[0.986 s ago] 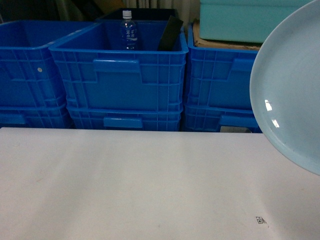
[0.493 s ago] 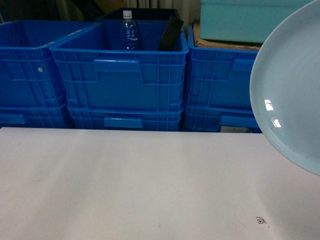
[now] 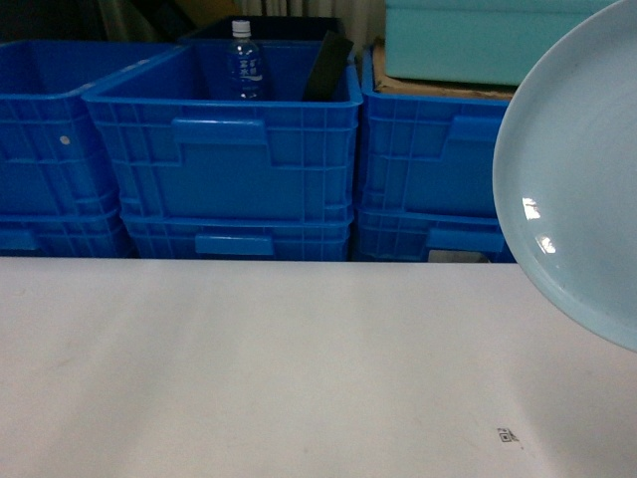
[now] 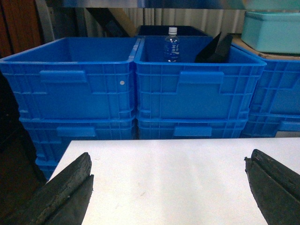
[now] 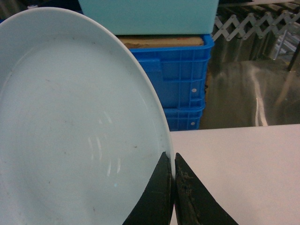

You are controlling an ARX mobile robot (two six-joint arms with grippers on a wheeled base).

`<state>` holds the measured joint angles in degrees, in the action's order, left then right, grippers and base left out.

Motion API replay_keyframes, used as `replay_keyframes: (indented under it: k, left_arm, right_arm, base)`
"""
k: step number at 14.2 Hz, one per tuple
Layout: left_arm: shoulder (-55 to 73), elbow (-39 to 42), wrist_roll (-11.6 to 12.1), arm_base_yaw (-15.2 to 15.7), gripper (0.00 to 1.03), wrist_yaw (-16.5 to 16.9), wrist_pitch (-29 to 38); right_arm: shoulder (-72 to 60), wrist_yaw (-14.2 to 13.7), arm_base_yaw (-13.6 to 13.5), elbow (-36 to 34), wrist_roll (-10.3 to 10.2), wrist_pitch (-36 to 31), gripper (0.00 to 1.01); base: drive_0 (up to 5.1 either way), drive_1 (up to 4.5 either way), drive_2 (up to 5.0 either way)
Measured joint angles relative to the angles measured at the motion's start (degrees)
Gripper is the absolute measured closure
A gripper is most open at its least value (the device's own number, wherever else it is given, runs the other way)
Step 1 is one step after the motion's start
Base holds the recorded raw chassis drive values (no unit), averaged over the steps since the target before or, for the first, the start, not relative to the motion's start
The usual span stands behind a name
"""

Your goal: Place blue tray on left shelf second layer neatly

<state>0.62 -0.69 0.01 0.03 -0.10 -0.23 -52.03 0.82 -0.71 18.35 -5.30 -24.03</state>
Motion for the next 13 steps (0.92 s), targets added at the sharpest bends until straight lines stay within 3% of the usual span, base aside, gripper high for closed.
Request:
replay_keyframes:
  k: [9,13]
  left_arm:
    - [0.00,0.00,0.00,-0.04,0.05,0.04,-0.17]
    - [0.00,0.00,0.00,-0.04,0.05,0.07,0.00]
  right_arm:
    - [0.00,-0.20,0.02,-0.11,0.04,0.02,0.99]
    - [0.04,-0.20,0.02,-0.11,0.07,-0.07,0.99]
  base:
    - [0.0,0.00,0.0]
    - [3.3,-4.07,-4.1]
